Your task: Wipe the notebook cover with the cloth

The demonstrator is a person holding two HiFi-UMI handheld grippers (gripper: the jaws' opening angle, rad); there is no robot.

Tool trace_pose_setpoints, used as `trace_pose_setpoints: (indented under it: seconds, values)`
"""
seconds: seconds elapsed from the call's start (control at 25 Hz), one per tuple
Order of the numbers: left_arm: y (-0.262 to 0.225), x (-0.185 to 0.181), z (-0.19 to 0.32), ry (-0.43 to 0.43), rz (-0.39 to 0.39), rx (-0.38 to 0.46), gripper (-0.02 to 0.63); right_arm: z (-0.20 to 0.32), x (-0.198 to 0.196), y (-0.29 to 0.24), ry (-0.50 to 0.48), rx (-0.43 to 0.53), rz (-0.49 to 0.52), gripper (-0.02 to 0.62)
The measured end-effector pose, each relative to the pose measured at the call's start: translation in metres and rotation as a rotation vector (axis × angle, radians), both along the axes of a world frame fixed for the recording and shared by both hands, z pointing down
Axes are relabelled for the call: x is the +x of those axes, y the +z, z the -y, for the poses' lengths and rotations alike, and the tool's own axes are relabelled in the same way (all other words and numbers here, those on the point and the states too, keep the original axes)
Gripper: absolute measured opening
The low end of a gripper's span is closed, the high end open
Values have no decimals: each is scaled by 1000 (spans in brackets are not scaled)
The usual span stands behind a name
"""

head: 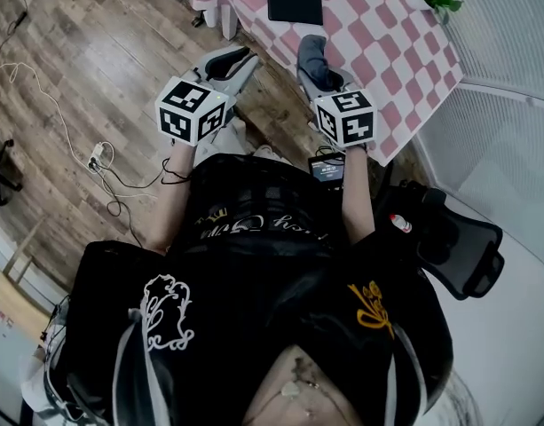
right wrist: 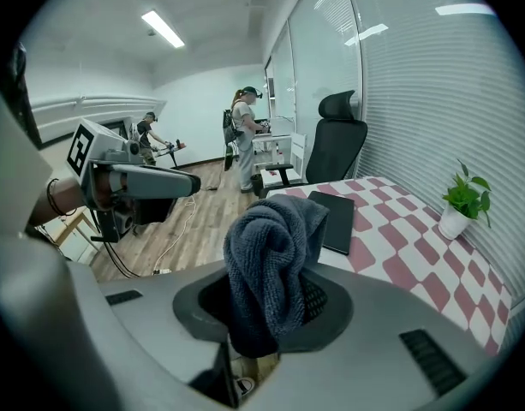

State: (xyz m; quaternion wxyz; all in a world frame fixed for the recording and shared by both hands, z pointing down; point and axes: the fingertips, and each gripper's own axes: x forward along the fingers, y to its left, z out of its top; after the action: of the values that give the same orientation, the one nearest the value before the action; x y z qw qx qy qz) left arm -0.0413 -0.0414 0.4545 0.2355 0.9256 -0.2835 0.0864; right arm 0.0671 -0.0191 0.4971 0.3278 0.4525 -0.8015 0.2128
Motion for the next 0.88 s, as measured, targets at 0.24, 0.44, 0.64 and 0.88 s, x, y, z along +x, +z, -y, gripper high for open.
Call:
trace_pose_setpoints:
  seconds: [0.24,0.44,0.64,0.88]
  values:
    - [-6,39,-44,-1,21,14,72,-55,29,-4,2,17,39,86]
    - [-13,71,-90,17,34,31,72,-94,49,-17,10,55,89,86]
    - [-16,95,-136,34,56,49,72,-133,62,-24,4,91,129,86]
    - [-1,111,-183,30,90,53,72,-176,68,-17,-3,110,201,86]
